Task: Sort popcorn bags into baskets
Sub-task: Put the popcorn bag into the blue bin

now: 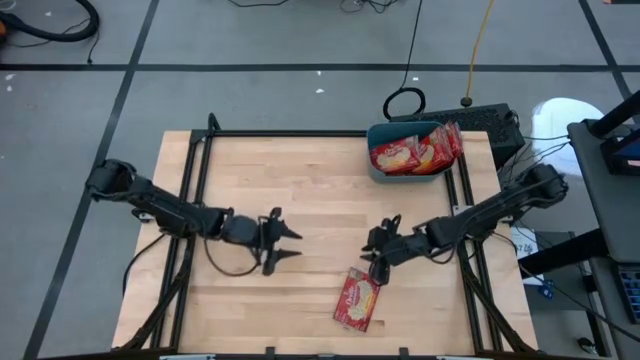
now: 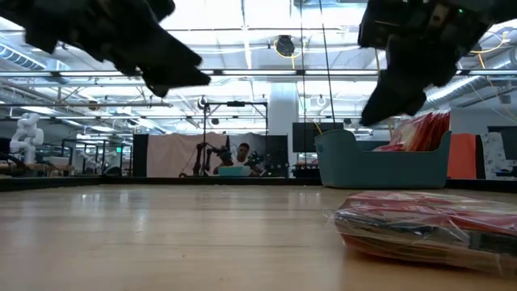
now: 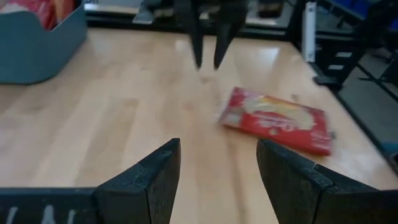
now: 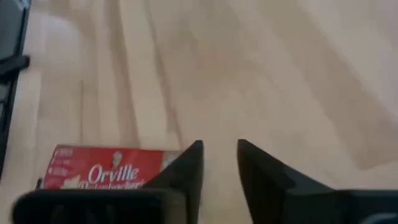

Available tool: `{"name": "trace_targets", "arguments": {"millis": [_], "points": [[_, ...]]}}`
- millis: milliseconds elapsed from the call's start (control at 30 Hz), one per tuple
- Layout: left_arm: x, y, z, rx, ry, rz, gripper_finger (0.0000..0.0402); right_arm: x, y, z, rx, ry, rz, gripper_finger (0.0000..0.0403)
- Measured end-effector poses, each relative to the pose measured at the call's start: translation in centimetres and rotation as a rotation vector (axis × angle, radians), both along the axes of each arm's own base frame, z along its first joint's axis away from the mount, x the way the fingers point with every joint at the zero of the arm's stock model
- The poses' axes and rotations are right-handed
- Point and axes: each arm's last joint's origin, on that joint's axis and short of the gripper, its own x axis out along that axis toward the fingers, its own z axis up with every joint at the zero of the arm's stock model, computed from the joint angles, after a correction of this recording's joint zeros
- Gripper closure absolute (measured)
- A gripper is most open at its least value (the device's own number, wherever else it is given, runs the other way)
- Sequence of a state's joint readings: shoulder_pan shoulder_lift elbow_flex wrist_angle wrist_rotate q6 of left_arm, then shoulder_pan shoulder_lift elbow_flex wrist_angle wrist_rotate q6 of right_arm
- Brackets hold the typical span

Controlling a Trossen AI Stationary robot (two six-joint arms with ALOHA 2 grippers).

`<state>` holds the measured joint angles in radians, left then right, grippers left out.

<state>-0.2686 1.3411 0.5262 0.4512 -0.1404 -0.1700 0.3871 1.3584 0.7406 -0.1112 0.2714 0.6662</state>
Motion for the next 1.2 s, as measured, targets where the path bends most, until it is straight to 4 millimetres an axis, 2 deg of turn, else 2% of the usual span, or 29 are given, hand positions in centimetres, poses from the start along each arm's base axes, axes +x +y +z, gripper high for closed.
{"name": "trace_targets", "arguments": {"millis": [167,400,533,667,800,900,1033,1200], "points": [[-0.7,-2.6,0.2,-0.014,-0.033,0.006,0.0188,0.9,1.3,-1.8,0.013,0.025,0.099,0.0239],[-1.4,-5.3,-1.1,-0.062,0.003,0.042,0.0188,1.3,2.8,-3.7,-0.042,0.045,0.184,0.0154],[-1.4,-6.7,-2.2,-0.088,0.008,0.036,0.0188,1.4,3.1,-4.3,-0.05,0.053,0.195,0.0121],[-1.2,-7.8,-3.4,-0.098,-0.005,0.027,0.0188,1.6,3.4,-5.2,-0.072,0.065,0.224,0.0111],[-0.7,-8.3,-4.3,-0.112,-0.04,0.029,0.0188,1.9,3.7,-6.3,-0.117,0.074,0.272,0.0117],[-0.4,-8.4,-4.9,-0.121,-0.057,0.035,0.0188,2.1,3.8,-6.9,-0.137,0.084,0.282,0.0139],[0.0,-8.0,-5.6,-0.104,-0.047,0.053,0.0188,2.4,3.7,-7.2,-0.135,0.078,0.276,0.0196],[0.6,-7.0,-5.8,-0.072,-0.044,0.083,0.0188,2.6,3.6,-7.3,-0.134,0.071,0.269,0.0294]]}}
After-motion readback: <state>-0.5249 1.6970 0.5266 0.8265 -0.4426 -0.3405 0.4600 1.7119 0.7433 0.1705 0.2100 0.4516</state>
